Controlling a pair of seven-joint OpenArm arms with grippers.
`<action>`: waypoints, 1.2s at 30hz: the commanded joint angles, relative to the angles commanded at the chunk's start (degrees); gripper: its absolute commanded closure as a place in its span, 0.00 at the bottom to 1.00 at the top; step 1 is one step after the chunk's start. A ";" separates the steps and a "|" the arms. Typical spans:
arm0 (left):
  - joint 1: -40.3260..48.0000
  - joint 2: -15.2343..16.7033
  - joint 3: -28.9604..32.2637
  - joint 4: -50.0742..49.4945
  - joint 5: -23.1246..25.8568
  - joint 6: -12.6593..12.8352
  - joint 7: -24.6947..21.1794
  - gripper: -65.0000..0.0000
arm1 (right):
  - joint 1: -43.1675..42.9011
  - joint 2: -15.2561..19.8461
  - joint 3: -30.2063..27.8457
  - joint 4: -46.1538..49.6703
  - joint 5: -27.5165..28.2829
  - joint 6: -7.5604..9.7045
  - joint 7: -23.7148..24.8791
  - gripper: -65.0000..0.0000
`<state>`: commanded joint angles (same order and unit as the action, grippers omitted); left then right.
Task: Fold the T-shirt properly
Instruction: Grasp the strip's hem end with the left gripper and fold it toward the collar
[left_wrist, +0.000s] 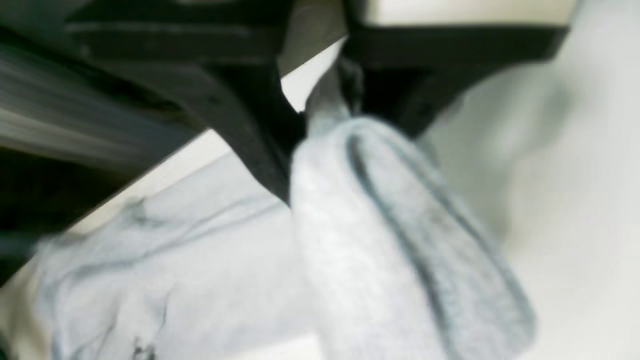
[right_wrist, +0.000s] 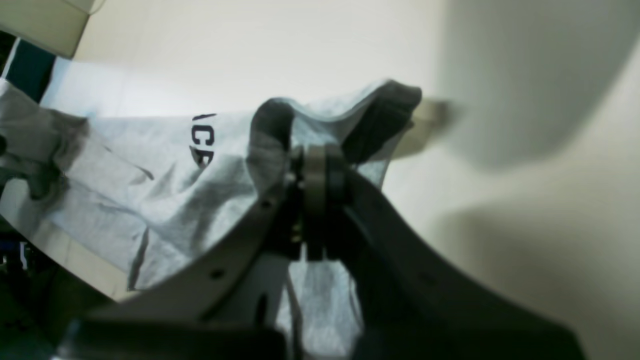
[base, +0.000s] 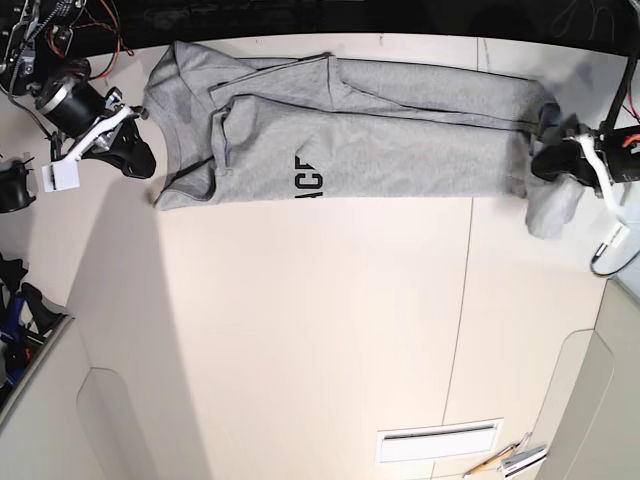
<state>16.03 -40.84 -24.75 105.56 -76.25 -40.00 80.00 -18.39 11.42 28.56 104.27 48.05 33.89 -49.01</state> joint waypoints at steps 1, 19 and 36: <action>0.79 1.22 0.00 2.38 0.72 0.00 0.00 1.00 | -0.04 0.00 0.00 -0.02 -0.22 0.00 0.15 1.00; 2.86 13.22 19.85 4.28 21.86 0.00 -15.84 0.54 | 0.72 0.20 4.52 -0.02 -0.46 -0.13 -0.42 1.00; 0.00 13.53 26.12 4.63 16.96 0.00 -17.39 0.42 | 0.44 1.20 1.68 -7.61 2.91 -0.26 -2.62 0.31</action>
<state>16.03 -27.31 1.37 110.19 -59.29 -40.00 62.61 -17.96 12.62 30.24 96.66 50.96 33.63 -51.64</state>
